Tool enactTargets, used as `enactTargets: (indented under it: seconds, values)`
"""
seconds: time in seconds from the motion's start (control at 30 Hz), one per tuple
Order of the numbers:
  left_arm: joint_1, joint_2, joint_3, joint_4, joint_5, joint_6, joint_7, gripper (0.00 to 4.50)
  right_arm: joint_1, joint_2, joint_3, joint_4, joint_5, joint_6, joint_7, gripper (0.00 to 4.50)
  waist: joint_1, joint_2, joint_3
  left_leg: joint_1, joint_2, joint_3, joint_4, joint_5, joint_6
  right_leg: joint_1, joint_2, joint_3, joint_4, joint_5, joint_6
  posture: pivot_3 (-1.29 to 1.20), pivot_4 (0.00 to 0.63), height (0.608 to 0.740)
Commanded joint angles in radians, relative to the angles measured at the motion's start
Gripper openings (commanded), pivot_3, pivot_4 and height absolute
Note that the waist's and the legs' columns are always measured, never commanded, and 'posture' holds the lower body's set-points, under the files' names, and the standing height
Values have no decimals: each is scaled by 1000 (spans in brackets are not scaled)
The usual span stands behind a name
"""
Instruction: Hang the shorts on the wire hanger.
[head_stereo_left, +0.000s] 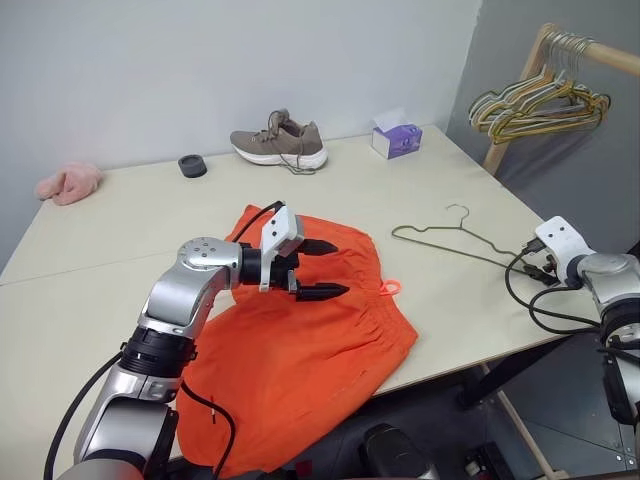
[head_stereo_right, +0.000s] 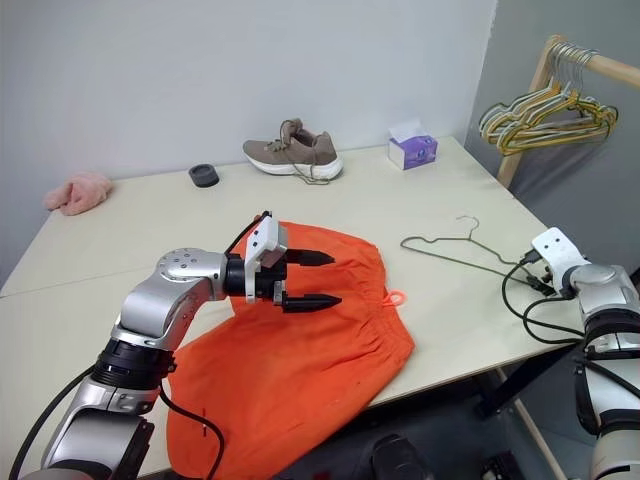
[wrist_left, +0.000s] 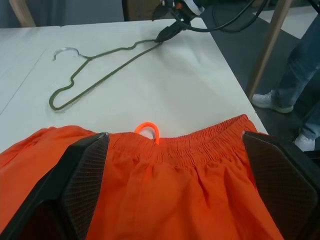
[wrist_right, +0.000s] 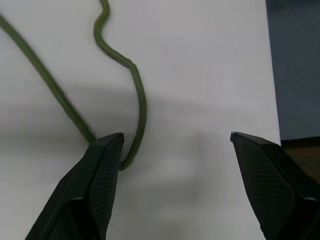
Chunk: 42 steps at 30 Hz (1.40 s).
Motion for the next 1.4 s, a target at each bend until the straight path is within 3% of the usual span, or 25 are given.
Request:
enactTargets:
  seconds: [0.03, 0.37, 0.53, 0.63, 0.9, 1.17, 1.27, 1.4]
  values:
    - [-2, 17, 11, -26, -7, -13, -4, 4500, -9, -19, 30, -7, -31, -23, 49, 3641, 0, 0, 0, 2, 0, 0, 0, 0, 0, 2, 0, 0, 0, 0, 0, -307, 42, 740]
    - [-5, 25, 7, -10, -1, -26, -15, 4500, 146, -100, 73, -326, -1, 3, 374, 3641, 3, 0, 0, 3, 1, -1, 0, -1, 0, 4, 0, 0, -1, -1, 2, -316, 43, 740]
    - [-8, 22, 3, -4, 2, -31, -18, 4500, 154, -101, 39, -351, -11, 59, 295, 3641, 1, 0, 0, 3, 0, -2, 0, -1, 0, 4, 0, 0, -1, -1, 2, -323, 42, 740]
    - [-6, 21, 1, -8, 1, -30, -21, 4500, 194, -112, 45, -399, 2, 51, 334, 3641, 3, 0, 0, 3, 0, -2, 0, -1, 0, 4, 0, 0, -1, -1, 2, -323, 41, 740]
    - [7, 39, -2, -25, -9, -21, -43, 4500, 478, -247, 42, -831, 126, 33, 628, 3641, 6, -1, 0, 2, 1, -6, 0, -1, -2, 4, 1, -2, -1, -3, 4, -324, 47, 740]
    - [25, 52, -16, -50, -17, -7, -86, 4500, 564, -296, -21, -875, 115, 2, 552, 3641, 5, -2, 1, 2, 0, -6, 0, -2, -2, 4, 0, -1, -2, -3, 4, -333, 49, 740]
    - [28, 48, -17, -55, -14, -4, -88, 4500, 564, -260, -90, -879, 158, 86, 484, 3641, 4, -3, 1, 2, 0, -6, 0, -2, -2, 4, 0, 0, -2, -3, 4, -335, 51, 740]
    - [36, 47, -19, -67, -18, 2, -92, 4500, 545, -162, -235, -894, 240, 345, 326, 3641, 4, -3, 1, 2, 0, -6, 0, -2, -2, 3, 0, 0, -1, -3, 4, -335, 54, 740]
